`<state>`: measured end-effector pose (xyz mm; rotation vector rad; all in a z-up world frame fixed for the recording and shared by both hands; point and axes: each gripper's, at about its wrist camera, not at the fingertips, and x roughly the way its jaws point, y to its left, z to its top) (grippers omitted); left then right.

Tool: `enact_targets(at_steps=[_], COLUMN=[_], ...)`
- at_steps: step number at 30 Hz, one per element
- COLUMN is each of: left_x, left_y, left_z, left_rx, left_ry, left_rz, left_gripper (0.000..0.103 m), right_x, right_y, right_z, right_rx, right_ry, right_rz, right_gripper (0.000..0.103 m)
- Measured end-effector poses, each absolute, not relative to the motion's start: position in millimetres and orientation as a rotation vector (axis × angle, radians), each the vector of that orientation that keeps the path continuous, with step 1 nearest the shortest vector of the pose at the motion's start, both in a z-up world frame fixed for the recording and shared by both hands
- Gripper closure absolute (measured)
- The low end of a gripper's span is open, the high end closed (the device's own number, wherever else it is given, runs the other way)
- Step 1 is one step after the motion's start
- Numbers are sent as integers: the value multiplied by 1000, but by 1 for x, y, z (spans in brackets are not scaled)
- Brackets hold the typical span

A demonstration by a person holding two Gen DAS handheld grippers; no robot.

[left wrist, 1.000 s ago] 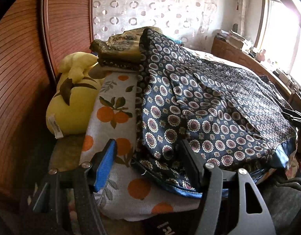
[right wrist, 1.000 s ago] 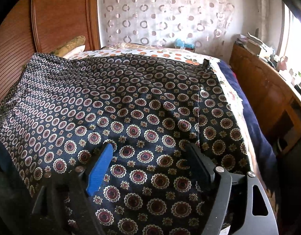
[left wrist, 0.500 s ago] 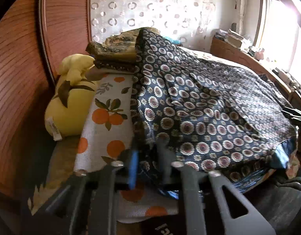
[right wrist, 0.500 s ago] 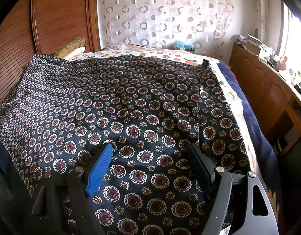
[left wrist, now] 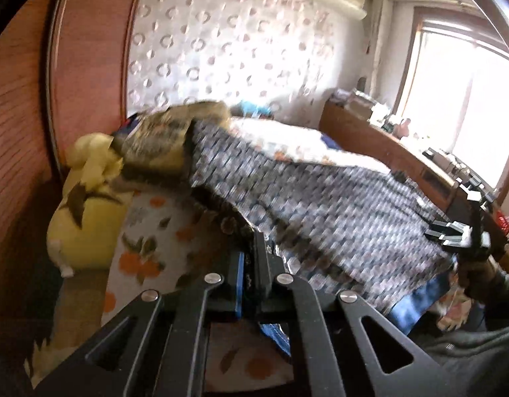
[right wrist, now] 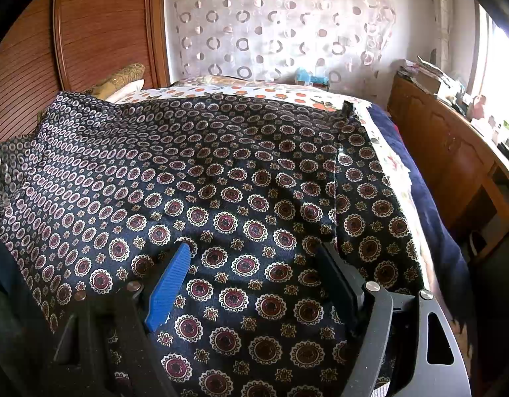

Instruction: Fold small clothes

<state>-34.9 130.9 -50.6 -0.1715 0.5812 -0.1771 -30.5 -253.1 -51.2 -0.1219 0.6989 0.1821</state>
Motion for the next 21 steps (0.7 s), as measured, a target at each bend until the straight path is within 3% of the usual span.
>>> enact_targets(at_steps=[21], left_x=[27], left_y=[27], left_z=[31], left_rx=[-64], left_ry=[405], left_rz=[-432], left_gripper=[98], right_x=[-31], right_y=[-253], right_z=[-51], right_rx=[-120], right_ry=[697], right_rz=[185], right_gripper=[23])
